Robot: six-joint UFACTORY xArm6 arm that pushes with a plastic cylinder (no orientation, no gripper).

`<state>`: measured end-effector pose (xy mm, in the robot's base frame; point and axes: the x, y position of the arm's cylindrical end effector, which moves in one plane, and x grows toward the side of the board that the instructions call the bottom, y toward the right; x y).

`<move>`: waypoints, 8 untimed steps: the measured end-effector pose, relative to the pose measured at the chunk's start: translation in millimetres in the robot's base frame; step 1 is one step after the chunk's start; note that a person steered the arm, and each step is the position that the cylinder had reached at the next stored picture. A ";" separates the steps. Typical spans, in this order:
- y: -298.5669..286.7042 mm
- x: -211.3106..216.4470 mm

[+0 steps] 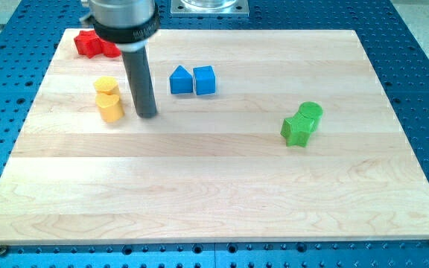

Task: Separate the blue blocks

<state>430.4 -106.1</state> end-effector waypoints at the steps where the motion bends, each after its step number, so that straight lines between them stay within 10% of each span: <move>1: -40.6 10.4; 4: -25.2 -33.0; 8: 189.9 -70.3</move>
<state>360.1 83.7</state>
